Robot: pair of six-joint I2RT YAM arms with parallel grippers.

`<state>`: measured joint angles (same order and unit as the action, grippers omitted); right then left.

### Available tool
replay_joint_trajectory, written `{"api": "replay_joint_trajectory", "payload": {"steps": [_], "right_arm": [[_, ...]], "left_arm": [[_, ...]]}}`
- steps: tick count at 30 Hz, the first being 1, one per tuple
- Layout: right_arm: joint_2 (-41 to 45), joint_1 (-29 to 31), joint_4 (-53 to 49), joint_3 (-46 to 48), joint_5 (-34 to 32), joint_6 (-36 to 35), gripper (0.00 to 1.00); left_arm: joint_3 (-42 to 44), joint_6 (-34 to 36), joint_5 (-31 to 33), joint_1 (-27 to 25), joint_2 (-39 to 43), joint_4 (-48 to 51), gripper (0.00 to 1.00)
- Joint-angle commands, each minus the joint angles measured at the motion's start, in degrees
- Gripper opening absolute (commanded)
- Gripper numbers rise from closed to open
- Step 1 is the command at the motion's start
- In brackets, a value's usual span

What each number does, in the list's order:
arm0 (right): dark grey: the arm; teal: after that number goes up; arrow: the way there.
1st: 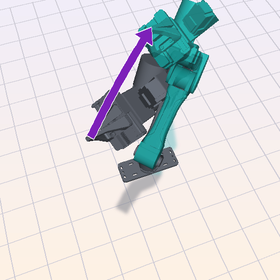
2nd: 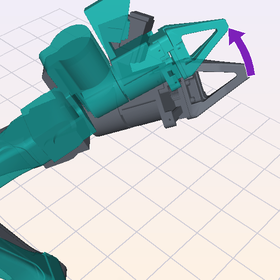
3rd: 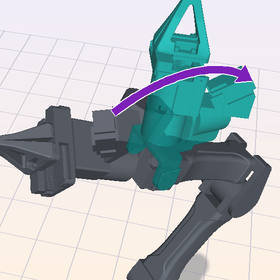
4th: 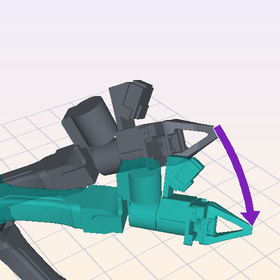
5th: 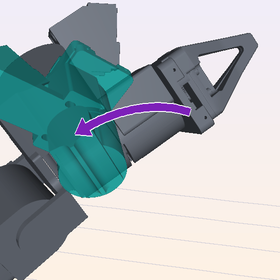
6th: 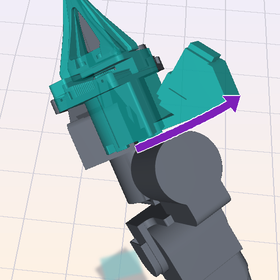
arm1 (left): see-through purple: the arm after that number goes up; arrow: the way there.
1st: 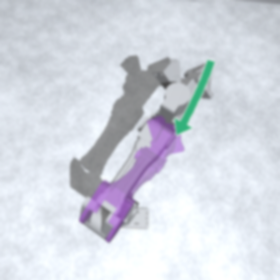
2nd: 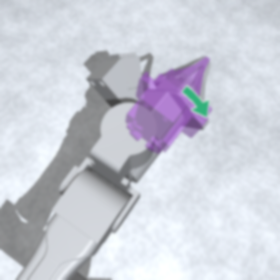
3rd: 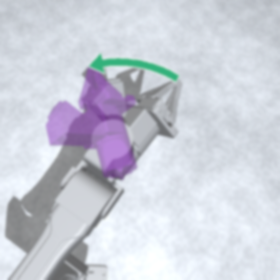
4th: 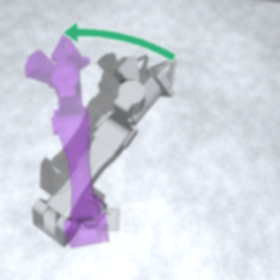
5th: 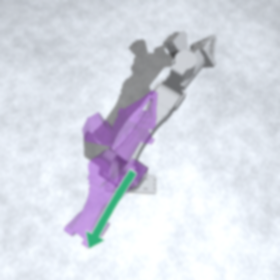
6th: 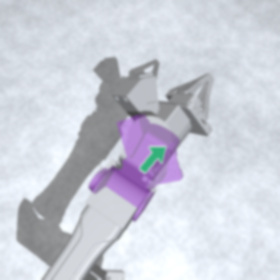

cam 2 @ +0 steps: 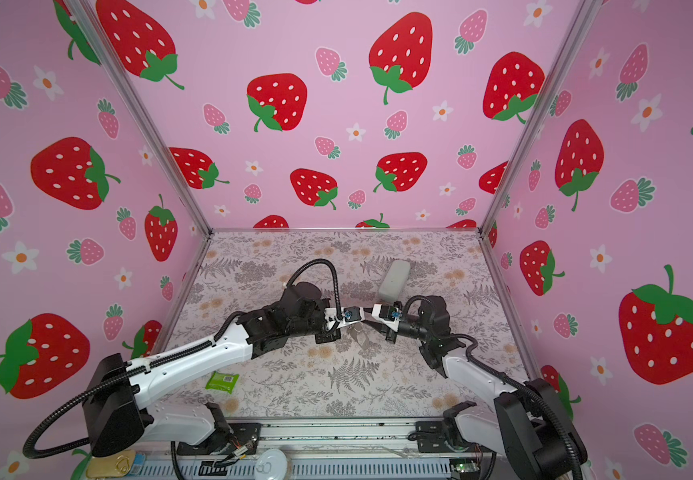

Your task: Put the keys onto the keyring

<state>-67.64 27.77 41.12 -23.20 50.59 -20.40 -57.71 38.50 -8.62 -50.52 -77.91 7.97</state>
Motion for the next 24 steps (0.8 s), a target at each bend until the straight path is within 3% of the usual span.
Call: {"api": "replay_joint_trajectory", "payload": {"steps": [1, 14, 24], "right_arm": [[0.2, 0.5, 0.6, -0.7, 2.9, -1.7, 0.31], [1.3, 0.4, 0.0, -1.4, 4.2, -0.9, 0.27], [2.3, 0.5, -0.9, -1.1, 6.2, -0.7, 0.21]], "left_arm": [[-0.3, 2.8, -0.8, -0.7, 1.5, -3.0, 0.00], [-1.0, 5.7, 0.4, -2.6, 0.9, -3.0, 0.00], [-0.5, 7.6, 5.1, -3.9, 1.1, -4.2, 0.00]]}}
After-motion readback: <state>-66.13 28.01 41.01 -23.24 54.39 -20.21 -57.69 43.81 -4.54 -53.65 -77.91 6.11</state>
